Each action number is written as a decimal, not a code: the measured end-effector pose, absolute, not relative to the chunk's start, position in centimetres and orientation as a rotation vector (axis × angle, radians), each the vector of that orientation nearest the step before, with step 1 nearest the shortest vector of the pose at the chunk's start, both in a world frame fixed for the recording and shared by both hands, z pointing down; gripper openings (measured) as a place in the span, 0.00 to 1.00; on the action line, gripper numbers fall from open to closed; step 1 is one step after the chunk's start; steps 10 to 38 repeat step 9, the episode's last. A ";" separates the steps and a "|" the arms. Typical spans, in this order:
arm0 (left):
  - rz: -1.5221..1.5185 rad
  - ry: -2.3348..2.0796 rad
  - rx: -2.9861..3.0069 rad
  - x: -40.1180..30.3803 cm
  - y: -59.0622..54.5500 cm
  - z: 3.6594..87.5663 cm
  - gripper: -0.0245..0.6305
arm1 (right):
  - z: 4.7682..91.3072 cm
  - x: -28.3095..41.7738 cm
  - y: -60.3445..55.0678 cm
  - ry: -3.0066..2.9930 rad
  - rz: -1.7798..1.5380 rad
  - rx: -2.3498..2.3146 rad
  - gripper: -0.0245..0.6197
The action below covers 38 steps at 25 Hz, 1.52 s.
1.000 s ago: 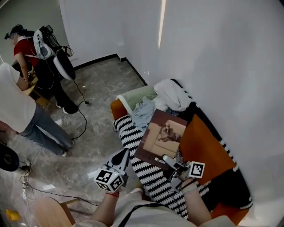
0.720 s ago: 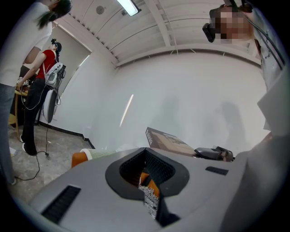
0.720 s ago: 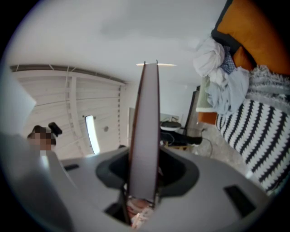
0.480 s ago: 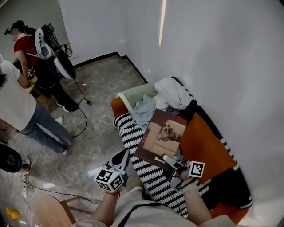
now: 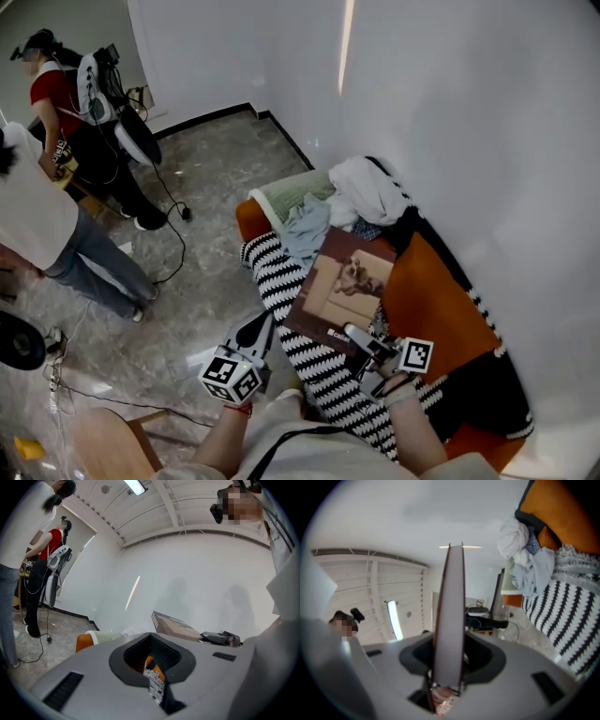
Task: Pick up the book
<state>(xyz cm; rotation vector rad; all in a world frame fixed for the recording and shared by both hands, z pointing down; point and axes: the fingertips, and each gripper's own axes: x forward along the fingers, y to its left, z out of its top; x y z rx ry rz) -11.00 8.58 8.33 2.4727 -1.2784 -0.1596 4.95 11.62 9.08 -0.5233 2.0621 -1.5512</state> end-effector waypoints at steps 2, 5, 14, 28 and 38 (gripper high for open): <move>-0.159 -1.279 2.469 -11.1 8.6 8.5 0.07 | 9.2 4.9 11.6 2.059 -1.554 -0.525 0.30; -0.160 -1.277 2.463 -11.2 8.4 8.5 0.07 | 9.2 5.0 11.5 2.059 -1.554 -0.531 0.30; -0.159 -1.278 2.462 -11.3 8.3 8.5 0.07 | 9.2 4.9 11.3 2.069 -1.547 -0.528 0.30; -0.159 -1.278 2.462 -11.3 8.3 8.5 0.07 | 9.2 4.9 11.3 2.069 -1.547 -0.528 0.30; -0.159 -1.278 2.462 -11.3 8.3 8.5 0.07 | 9.2 4.9 11.3 2.069 -1.547 -0.528 0.30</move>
